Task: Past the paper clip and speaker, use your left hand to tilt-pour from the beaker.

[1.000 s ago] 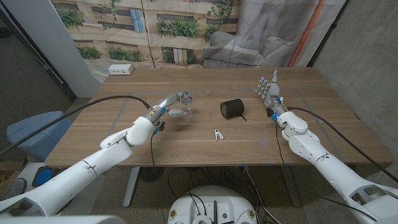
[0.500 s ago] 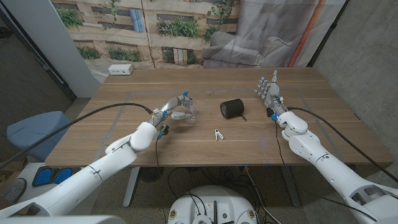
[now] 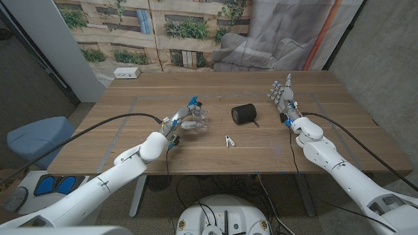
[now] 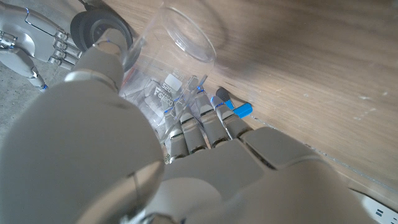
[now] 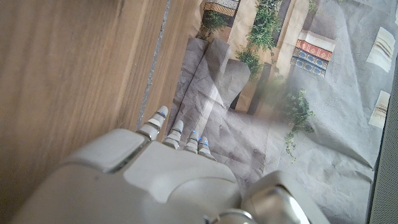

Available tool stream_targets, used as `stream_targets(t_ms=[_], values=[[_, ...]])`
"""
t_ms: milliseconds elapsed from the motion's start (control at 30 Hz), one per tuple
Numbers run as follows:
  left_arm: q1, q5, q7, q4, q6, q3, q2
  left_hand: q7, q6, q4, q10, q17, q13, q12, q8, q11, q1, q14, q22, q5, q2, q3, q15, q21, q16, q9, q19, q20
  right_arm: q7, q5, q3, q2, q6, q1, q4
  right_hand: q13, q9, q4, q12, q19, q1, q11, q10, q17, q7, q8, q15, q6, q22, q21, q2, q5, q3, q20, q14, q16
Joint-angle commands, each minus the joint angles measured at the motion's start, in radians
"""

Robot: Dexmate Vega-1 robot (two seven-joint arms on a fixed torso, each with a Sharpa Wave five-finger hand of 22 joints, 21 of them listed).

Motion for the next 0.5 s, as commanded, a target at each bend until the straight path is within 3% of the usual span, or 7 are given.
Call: stream_targets(t_ms=[33, 500], values=[[-0.023, 0.000, -0.003, 0.044, -0.045, 0.023, -0.011, 0.000, 0.033, 0.032, 0.033, -0.003, 0.001, -0.004, -0.004, -0.033, -0.245, -0.014, 0.004, -0.001, 0.234, 0.039, -0.106, -0.005, -0.010, 0.002, -0.010, 0.002, 0.000, 0.000, 0.000, 0.000, 0.000, 0.000, 0.000, 0.005, 0.001, 0.000, 0.006, 0.001, 0.003, 0.003, -0.009, 0.006, -0.003, 0.005, -0.020, -0.007, 0.005, 0.007, 0.087, 0.006, -0.007, 0.006, -0.005, 0.003], [-0.016, -0.008, -0.004, 0.063, -0.061, 0.032, -0.016, 0.002, 0.024, 0.028, 0.021, -0.014, -0.001, -0.020, -0.014, -0.028, -0.260, -0.043, 0.003, -0.006, 0.232, 0.040, -0.089, -0.006, -0.022, 0.000, -0.035, 0.018, 0.000, 0.000, 0.000, 0.000, 0.000, 0.000, 0.000, 0.005, 0.001, 0.000, 0.006, 0.001, 0.003, 0.003, -0.009, 0.006, -0.003, 0.005, -0.020, -0.007, 0.005, 0.007, 0.087, 0.006, -0.007, 0.006, -0.005, 0.003]])
